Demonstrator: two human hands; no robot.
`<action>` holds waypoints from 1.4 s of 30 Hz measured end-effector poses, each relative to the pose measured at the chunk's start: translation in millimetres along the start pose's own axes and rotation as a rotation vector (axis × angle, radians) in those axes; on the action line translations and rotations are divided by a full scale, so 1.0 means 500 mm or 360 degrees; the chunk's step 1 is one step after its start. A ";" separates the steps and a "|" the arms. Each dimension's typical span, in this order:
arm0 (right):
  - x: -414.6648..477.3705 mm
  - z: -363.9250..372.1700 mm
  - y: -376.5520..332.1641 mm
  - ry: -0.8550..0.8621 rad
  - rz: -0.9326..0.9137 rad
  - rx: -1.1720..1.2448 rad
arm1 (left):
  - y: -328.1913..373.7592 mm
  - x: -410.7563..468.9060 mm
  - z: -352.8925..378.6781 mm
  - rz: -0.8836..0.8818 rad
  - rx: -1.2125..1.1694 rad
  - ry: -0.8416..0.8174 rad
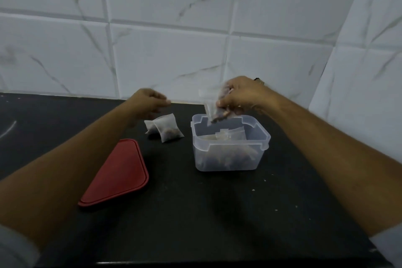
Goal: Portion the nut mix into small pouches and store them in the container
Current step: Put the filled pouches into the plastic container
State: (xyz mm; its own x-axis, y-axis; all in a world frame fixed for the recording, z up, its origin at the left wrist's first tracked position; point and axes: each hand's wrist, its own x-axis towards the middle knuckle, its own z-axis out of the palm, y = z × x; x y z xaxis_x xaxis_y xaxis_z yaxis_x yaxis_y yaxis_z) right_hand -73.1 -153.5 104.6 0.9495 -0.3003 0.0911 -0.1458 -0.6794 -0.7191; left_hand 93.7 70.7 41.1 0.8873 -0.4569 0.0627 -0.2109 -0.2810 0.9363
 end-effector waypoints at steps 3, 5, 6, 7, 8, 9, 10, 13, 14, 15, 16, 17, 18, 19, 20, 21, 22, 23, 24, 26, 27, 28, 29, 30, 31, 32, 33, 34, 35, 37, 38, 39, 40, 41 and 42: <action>-0.003 0.011 0.036 -0.0313 0.0220 -0.0021 | -0.077 0.032 -0.007 -0.0049 0.0505 0.0112; -0.008 0.035 0.051 -0.0479 0.0314 -0.0034 | -0.104 0.038 -0.003 -0.0075 0.0743 0.0095; -0.010 0.050 0.057 -0.0511 0.0329 -0.0129 | -0.111 0.038 0.001 -0.0084 0.0814 0.0087; -0.010 0.064 0.060 -0.0517 0.0316 -0.0296 | -0.115 0.037 0.004 -0.0085 0.0881 0.0095; -0.012 0.075 0.061 -0.0511 0.0282 -0.0507 | -0.117 0.037 0.006 -0.0083 0.0946 0.0111; -0.015 0.084 0.059 -0.0496 0.0255 -0.0709 | -0.117 0.037 0.008 -0.0086 0.1005 0.0128; -0.017 0.089 0.055 -0.0468 0.0241 -0.0865 | -0.116 0.037 0.011 -0.0082 0.1056 0.0134; -0.020 0.083 0.039 -0.0409 0.0250 -0.0990 | -0.110 0.030 0.018 -0.0030 0.1071 0.0162; -0.023 0.076 0.034 -0.0399 0.0254 -0.0952 | -0.109 0.030 0.019 -0.0006 0.1008 0.0200; -0.027 0.067 0.029 -0.0379 0.0251 -0.0914 | -0.108 0.033 0.019 0.0025 0.0922 0.0249; -0.030 0.059 0.025 -0.0341 0.0231 -0.0899 | -0.106 0.037 0.019 0.0062 0.0797 0.0289; -0.032 0.051 0.021 -0.0282 0.0201 -0.0893 | -0.100 0.040 0.017 0.0096 0.0618 0.0302; -0.033 0.043 0.018 -0.0202 0.0161 -0.0859 | -0.089 0.039 0.016 0.0126 0.0404 0.0283; -0.033 0.036 0.015 -0.0126 0.0122 -0.0774 | -0.072 0.036 0.014 0.0147 0.0205 0.0249; -0.030 0.029 0.009 -0.0073 0.0086 -0.0650 | -0.051 0.030 0.013 0.0173 0.0045 0.0204; -0.027 0.023 0.004 -0.0043 0.0056 -0.0499 | -0.026 0.021 0.013 0.0217 -0.0074 0.0157; -0.021 0.019 -0.002 -0.0027 0.0036 -0.0337 | 0.001 0.010 0.014 0.0274 -0.0164 0.0113; -0.015 0.016 -0.009 -0.0023 0.0024 -0.0176 | 0.029 -0.002 0.015 0.0329 -0.0232 0.0072; -0.010 0.014 -0.017 -0.0030 0.0016 -0.0030 | 0.056 -0.013 0.017 0.0376 -0.0295 0.0022; 0.001 0.014 -0.034 -0.0026 -0.0020 0.0187 | 0.099 -0.032 0.025 0.0441 -0.0425 -0.0122; 0.004 0.015 -0.041 -0.0018 -0.0044 0.0272 | 0.116 -0.042 0.033 0.0459 -0.0490 -0.0201; 0.005 0.015 -0.047 -0.0020 -0.0072 0.0358 | 0.130 -0.050 0.043 0.0470 -0.0549 -0.0265; 0.003 0.013 -0.050 -0.0031 -0.0097 0.0437 | 0.140 -0.056 0.052 0.0474 -0.0595 -0.0307; 0.001 0.012 -0.050 -0.0041 -0.0109 0.0496 | 0.145 -0.059 0.060 0.0477 -0.0626 -0.0330; -0.004 0.009 -0.047 -0.0045 -0.0113 0.0519 | 0.146 -0.062 0.066 0.0472 -0.0638 -0.0343; -0.008 0.006 -0.040 -0.0046 -0.0110 0.0516 | 0.141 -0.062 0.068 0.0458 -0.0634 -0.0352; -0.012 0.002 -0.030 -0.0040 -0.0097 0.0500 | 0.132 -0.060 0.066 0.0425 -0.0618 -0.0353; -0.016 -0.003 -0.018 -0.0032 -0.0079 0.0482 | 0.118 -0.054 0.063 0.0380 -0.0579 -0.0335; -0.019 -0.009 -0.005 -0.0030 -0.0054 0.0455 | 0.102 -0.047 0.058 0.0322 -0.0520 -0.0294; -0.028 -0.024 0.024 -0.0063 0.0016 0.0290 | 0.061 -0.027 0.049 0.0230 -0.0321 -0.0145; -0.031 -0.032 0.039 -0.0111 0.0065 0.0160 | 0.035 -0.015 0.044 0.0215 -0.0156 -0.0038; -0.033 -0.037 0.052 -0.0180 0.0122 0.0037 | 0.009 -0.003 0.037 0.0221 0.0065 0.0079; -0.035 -0.039 0.062 -0.0256 0.0181 -0.0060 | -0.020 0.009 0.027 0.0234 0.0325 0.0186; -0.035 -0.040 0.071 -0.0321 0.0233 -0.0140 | -0.047 0.020 0.017 0.0235 0.0587 0.0265; -0.034 -0.036 0.076 -0.0360 0.0271 -0.0211 | -0.073 0.028 0.007 0.0196 0.0812 0.0318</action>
State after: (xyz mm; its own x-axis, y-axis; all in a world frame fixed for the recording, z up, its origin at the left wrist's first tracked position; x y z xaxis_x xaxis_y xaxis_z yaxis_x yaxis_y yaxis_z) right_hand -99.6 -186.5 88.2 0.9439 -0.2705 -0.1893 -0.3288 -0.7181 -0.6134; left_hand 112.5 71.5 6.7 0.8936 -0.3574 0.2717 -0.4455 -0.6310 0.6351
